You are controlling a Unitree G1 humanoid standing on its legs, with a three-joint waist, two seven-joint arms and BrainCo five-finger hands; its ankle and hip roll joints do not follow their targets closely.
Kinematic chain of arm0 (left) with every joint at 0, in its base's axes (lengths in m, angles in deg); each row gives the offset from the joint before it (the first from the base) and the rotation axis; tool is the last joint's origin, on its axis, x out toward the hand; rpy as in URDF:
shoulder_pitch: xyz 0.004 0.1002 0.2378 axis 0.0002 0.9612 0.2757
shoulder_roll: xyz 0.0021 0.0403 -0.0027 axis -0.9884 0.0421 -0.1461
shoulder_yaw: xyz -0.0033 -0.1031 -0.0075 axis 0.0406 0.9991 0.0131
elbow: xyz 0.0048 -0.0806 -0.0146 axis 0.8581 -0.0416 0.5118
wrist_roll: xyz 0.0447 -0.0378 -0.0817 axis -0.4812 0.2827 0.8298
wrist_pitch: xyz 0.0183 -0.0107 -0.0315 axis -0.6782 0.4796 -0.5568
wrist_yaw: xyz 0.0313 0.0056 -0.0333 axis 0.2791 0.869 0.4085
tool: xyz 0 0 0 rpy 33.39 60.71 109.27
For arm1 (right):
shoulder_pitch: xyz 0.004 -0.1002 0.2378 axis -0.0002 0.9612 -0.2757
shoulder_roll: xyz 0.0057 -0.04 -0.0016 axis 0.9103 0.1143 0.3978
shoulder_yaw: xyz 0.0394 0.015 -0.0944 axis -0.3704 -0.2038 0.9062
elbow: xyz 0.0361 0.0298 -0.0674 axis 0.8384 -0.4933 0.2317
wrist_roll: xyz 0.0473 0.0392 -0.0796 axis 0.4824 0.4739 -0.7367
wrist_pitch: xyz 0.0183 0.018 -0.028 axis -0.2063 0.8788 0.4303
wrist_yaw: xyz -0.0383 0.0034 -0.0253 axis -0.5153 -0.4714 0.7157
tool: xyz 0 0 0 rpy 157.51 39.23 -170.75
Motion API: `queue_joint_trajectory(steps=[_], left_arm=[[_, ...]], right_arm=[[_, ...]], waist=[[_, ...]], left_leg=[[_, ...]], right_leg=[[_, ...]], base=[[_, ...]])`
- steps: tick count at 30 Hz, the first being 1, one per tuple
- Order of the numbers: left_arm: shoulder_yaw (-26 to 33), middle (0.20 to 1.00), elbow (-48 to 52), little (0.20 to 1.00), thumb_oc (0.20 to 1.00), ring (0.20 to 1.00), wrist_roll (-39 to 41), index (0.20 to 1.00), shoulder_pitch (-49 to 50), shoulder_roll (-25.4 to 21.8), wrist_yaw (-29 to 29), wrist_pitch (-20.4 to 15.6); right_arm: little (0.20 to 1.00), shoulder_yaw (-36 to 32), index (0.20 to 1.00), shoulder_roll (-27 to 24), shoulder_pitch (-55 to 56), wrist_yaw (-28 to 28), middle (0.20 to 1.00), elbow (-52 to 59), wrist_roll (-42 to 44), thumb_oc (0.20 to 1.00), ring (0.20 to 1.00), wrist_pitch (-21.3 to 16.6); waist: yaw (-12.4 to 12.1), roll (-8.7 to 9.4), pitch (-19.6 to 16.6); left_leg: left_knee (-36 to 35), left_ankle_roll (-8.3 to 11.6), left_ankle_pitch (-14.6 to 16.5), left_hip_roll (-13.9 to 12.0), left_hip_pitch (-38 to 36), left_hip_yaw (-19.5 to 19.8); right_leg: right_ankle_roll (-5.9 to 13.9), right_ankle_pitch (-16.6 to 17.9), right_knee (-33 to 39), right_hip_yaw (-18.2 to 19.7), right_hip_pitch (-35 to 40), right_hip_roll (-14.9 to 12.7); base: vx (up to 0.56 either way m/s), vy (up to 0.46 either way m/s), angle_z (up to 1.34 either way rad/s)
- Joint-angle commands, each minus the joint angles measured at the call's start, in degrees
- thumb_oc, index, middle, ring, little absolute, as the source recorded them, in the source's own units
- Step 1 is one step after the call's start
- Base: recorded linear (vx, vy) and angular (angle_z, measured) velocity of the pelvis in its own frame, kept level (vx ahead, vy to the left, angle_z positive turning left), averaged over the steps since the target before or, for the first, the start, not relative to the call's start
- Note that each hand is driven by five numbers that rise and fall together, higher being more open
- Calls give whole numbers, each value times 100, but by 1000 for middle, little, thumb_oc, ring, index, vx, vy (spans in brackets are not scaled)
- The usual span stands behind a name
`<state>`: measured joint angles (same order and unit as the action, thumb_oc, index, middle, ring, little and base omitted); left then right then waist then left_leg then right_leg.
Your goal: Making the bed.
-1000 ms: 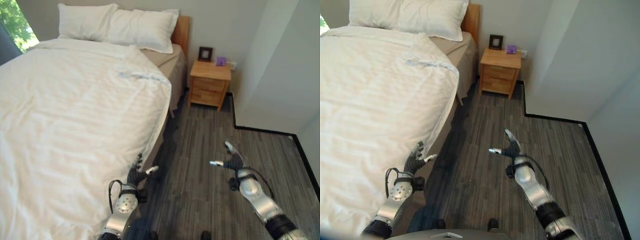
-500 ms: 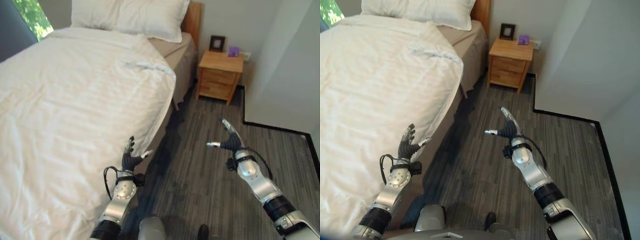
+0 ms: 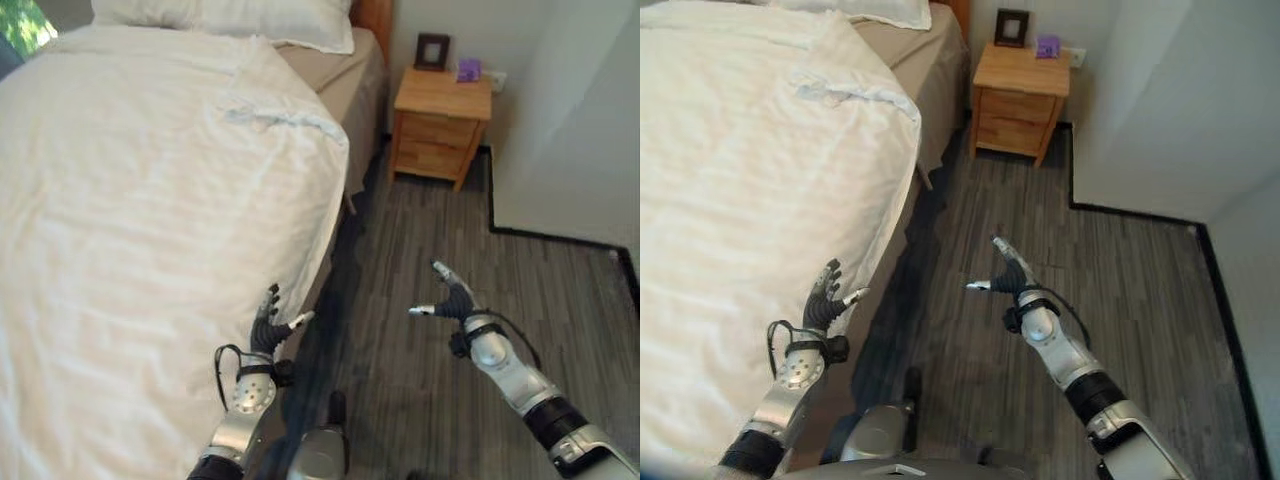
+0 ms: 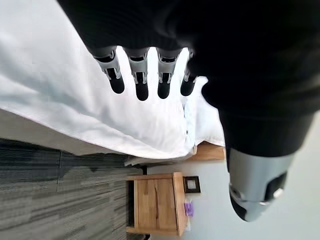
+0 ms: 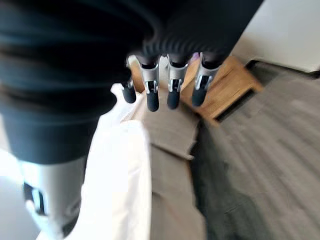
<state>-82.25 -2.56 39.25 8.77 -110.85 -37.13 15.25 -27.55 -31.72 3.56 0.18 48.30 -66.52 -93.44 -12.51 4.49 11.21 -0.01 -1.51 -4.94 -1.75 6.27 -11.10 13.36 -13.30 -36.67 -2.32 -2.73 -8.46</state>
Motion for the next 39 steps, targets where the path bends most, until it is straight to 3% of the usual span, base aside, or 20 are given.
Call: queue_joint_trajectory(steps=[1, 3, 6, 9, 12, 14, 16, 17, 19, 20, 21, 22, 24, 27, 29, 31, 34, 37, 38, 39], left_arm=[[-116, 1000, 268, 1000, 1000, 1000, 46, 1000, -399, 52, -32, -306], [-139, 1000, 304, 1000, 1000, 1000, 89, 1000, -461, 59, -69, -320], [-128, 1000, 389, 1000, 1000, 1000, 115, 1000, -360, 59, -219, -323], [-11, 1000, 329, 1000, 1000, 1000, 180, 1000, -296, 71, -331, -307], [71, 1000, 256, 1000, 1000, 1000, 182, 1000, -346, 109, -340, -318], [1, 1000, 194, 1000, 1000, 1000, 156, 1000, -377, 211, -440, -357], [-64, 1000, 202, 1000, 1000, 1000, 133, 1000, -362, 257, -463, -335], [-65, 1000, 210, 1000, 1000, 1000, 127, 1000, -356, 265, -448, -344], [-114, 1000, 219, 1000, 1000, 1000, 302, 1000, -352, 352, -488, -309], [-127, 1000, 254, 1000, 1000, 1000, 505, 1000, -377, 360, -491, -317], [-130, 1000, 405, 1000, 1000, 1000, 763, 1000, -385, 354, -546, -348], [-129, 1000, 405, 1000, 1000, 1000, 765, 1000, -388, 349, -547, -347], [-120, 1000, 486, 1000, 1000, 1000, 807, 1000, -363, 340, -615, -312], [-80, 1000, 544, 1000, 1000, 1000, 828, 1000, -237, 328, -678, -288], [-49, 1000, 536, 1000, 1000, 1000, 802, 1000, -102, 355, -712, -243], [-3, 1000, 531, 1000, 1000, 1000, 774, 1000, -18, 369, -719, -232], [-19, 1000, 509, 1000, 1000, 1000, 728, 1000, 28, 391, -752, -230], [41, 1000, 522, 1000, 1000, 1000, 659, 1000, 129, 309, -742, -212], [73, 1000, 528, 1000, 1000, 1000, 661, 1000, 171, 269, -728, -218], [113, 1000, 496, 1000, 1000, 1000, 659, 1000, 168, 275, -683, -216]], right_arm=[[1000, -147, 1000, -260, -384, 46, 1000, 314, -274, 1000, 1000, -236], [1000, -227, 1000, -319, -280, 32, 1000, 291, -240, 1000, 1000, -218], [1000, -326, 1000, -323, -78, -34, 1000, 345, -186, 1000, 1000, -181], [1000, -482, 1000, -293, 129, -19, 1000, 143, -135, 1000, 1000, -92], [1000, -554, 1000, -271, 248, -28, 1000, 42, -171, 1000, 1000, -23], [1000, -568, 1000, -226, 415, -28, 1000, -27, -287, 1000, 1000, -24], [1000, -596, 1000, -242, 483, -30, 1000, -37, -308, 1000, 1000, -22], [1000, -643, 1000, -279, 570, -65, 1000, -74, -277, 1000, 1000, -32], [1000, -684, 1000, -326, 647, -51, 1000, -175, -191, 1000, 1000, -40], [1000, -693, 1000, -356, 630, -41, 1000, -165, -81, 1000, 1000, -49], [1000, -595, 1000, -275, 542, -14, 1000, -60, 86, 1000, 1000, -63], [1000, -597, 1000, -270, 538, -14, 1000, -60, 87, 1000, 1000, -63], [1000, -503, 1000, -253, 563, -36, 1000, -71, 13, 1000, 1000, -44], [1000, -555, 1000, -235, 745, -58, 1000, -28, 35, 1000, 1000, -52], [1000, -628, 1000, -326, 934, -64, 1000, 14, 23, 1000, 1000, -108], [1000, -609, 1000, -363, 987, -64, 1000, -8, -29, 1000, 1000, -151], [1000, -530, 1000, -332, 819, -31, 1000, -191, -167, 1000, 1000, -129], [1000, -401, 1000, -209, 802, -117, 1000, -196, -329, 1000, 1000, -121], [1000, -331, 1000, -113, 791, -115, 1000, -272, -406, 1000, 1000, -104], [1000, -327, 1000, -55, 792, -103, 1000, -341, -457, 1000, 1000, -129]], waist=[[409, -380, 4], [726, -541, 127], [1034, -484, 154], [1305, -435, 100], [1424, -496, 75], [1528, -424, -8], [1587, -459, -50], [1688, -497, -127], [1742, -506, -51], [1697, -464, 57], [1446, -282, 306], [1454, -254, 298], [1077, -49, 461], [870, -100, 455], [774, -333, 342], [668, -460, 278], [552, -476, 159], [400, -317, 28], [304, -178, -6], [228, -101, -31]], left_leg=[[-494, 18, -5, -1, -434, 516], [-499, 27, 198, -31, -742, 682], [-499, 132, 568, 74, -1133, 940], [-499, 287, 1025, 57, -1603, 1236], [-499, 367, 1288, -45, -1953, 1344], [-499, 372, 1606, -57, -2369, 1472], [-499, 382, 1665, -117, -2551, 1566], [-201, 492, 1537, -224, -2633, 1603], [1469, 912, 739, -350, -1966, 1329], [2765, 1117, 188, -476, -1386, 1260], [4396, 1053, -165, -496, -593, 1105], [4386, 1047, -191, -466, -573, 1107], [4954, 898, -31, -455, 454, 973], [3996, 823, 11, -615, 737, 929], [1405, 694, -119, -617, 622, 591], [134, 698, -517, -370, 594, 366], [-383, 550, -607, -161, 669, -131], [-466, 330, -610, -46, 518, -212], [-462, 238, -538, 49, 393, -179], [-445, 171, -444, 108, 286, -208]], right_leg=[[-27, 1877, -301, -196, 273, 209], [-229, 1483, -193, -341, -390, 120], [-375, 1208, 1632, -487, -619, 29], [-231, 1696, 3857, -346, -761, -96], [-136, 1927, 4130, -325, -1204, -74], [-221, 2065, 4058, -410, -1166, 4], [-286, 2107, 4059, -428, -1010, 63], [-365, 2145, 4018, -500, -908, 130], [-522, 2077, 3982, -593, -541, 136], [-693, 1988, 4019, -649, -272, 167], [-959, 1799, 4113, -650, 196, 236], [-956, 1809, 4116, -653, 179, 206], [-1067, 1483, 4167, -436, 598, 230], [-1064, 1184, 4167, -222, 897, 357], [-965, 781, 4167, -94, 1212, 577], [-974, 530, 4167, 23, 1563, 791], [-1062, 271, 4167, 174, 2034, 1001], [-1009, 253, 3852, 247, 2221, 1009], [-823, 372, 3323, 205, 2126, 1011], [-457, 651, 2717, 65, 1940, 967]], base=[[465, 73, 47], [502, -29, 65], [538, -179, 43], [680, -246, 51], [574, -169, 48], [693, -284, 77], [429, -200, 57], [369, -221, 29], [392, -300, 46], [450, -488, 35], [345, -403, -8], [365, -378, -59], [502, -234, -92], [509, -36, -67], [717, 91, -41], [655, 24, -18], [587, -24, 4], [476, -43, -25], [308, -57, -35], [453, -85, -44]])
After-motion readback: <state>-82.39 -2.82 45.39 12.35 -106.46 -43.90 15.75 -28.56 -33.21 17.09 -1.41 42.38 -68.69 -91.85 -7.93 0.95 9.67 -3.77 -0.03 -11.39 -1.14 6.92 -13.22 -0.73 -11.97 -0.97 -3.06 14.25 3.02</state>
